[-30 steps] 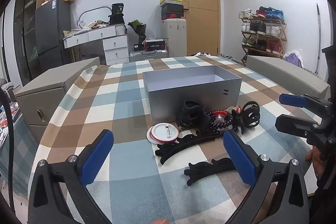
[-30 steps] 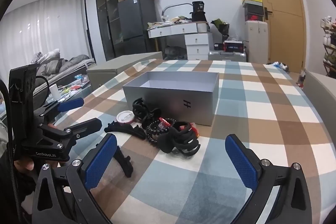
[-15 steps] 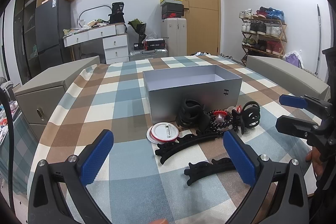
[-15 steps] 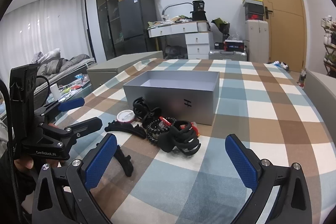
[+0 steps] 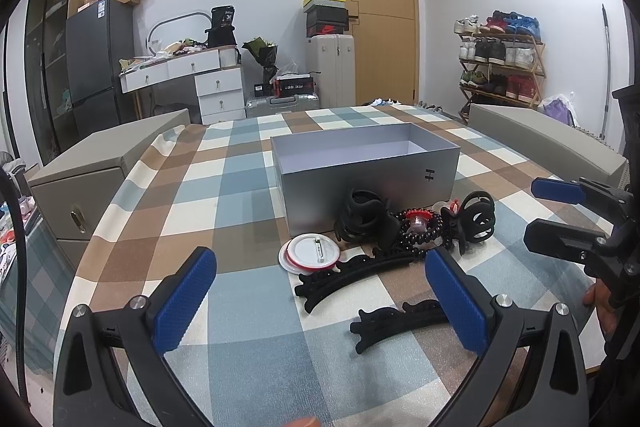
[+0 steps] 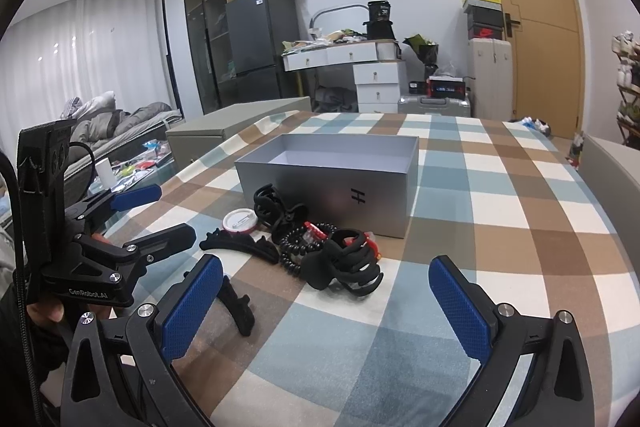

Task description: Organize jewelry

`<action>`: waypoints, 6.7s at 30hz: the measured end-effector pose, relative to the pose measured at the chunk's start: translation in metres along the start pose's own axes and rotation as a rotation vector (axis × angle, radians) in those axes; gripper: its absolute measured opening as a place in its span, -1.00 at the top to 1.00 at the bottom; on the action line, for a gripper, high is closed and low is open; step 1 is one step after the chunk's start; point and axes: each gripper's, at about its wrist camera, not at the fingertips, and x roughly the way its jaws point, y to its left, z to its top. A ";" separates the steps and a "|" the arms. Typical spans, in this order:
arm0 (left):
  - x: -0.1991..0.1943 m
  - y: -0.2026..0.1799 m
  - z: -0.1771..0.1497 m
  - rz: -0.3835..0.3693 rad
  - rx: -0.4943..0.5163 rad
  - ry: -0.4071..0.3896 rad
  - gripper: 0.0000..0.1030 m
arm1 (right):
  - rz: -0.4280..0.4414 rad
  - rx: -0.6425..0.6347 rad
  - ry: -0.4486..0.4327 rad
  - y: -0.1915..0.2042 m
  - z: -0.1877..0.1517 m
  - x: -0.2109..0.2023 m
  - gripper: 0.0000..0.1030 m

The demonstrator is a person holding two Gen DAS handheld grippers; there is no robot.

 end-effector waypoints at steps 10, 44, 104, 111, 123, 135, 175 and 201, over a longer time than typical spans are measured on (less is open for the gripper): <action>0.000 0.000 0.000 0.000 0.000 0.001 -0.98 | 0.001 0.000 0.000 0.000 0.000 0.000 -1.00; -0.001 0.003 0.001 -0.010 -0.016 -0.002 -0.98 | 0.004 0.005 -0.005 0.000 0.001 -0.004 -1.00; 0.002 -0.034 -0.008 -0.193 0.031 0.187 -0.82 | 0.053 0.145 0.113 -0.023 0.008 0.005 -0.14; -0.004 -0.020 0.014 -0.151 -0.013 0.094 -0.82 | 0.072 0.188 0.070 -0.028 0.028 0.001 -0.14; 0.028 0.007 0.068 -0.090 -0.081 -0.014 -0.82 | 0.130 0.252 -0.021 -0.033 0.105 0.025 -0.14; 0.069 0.030 0.066 -0.067 -0.140 0.031 -0.82 | 0.091 0.312 0.105 -0.058 0.093 0.087 -0.14; 0.066 0.004 0.066 -0.056 -0.090 0.139 -0.98 | 0.093 0.242 0.143 -0.041 0.093 0.068 -0.64; 0.031 0.014 0.012 0.013 -0.053 0.152 -0.98 | -0.078 0.092 0.327 -0.035 0.029 0.067 -0.62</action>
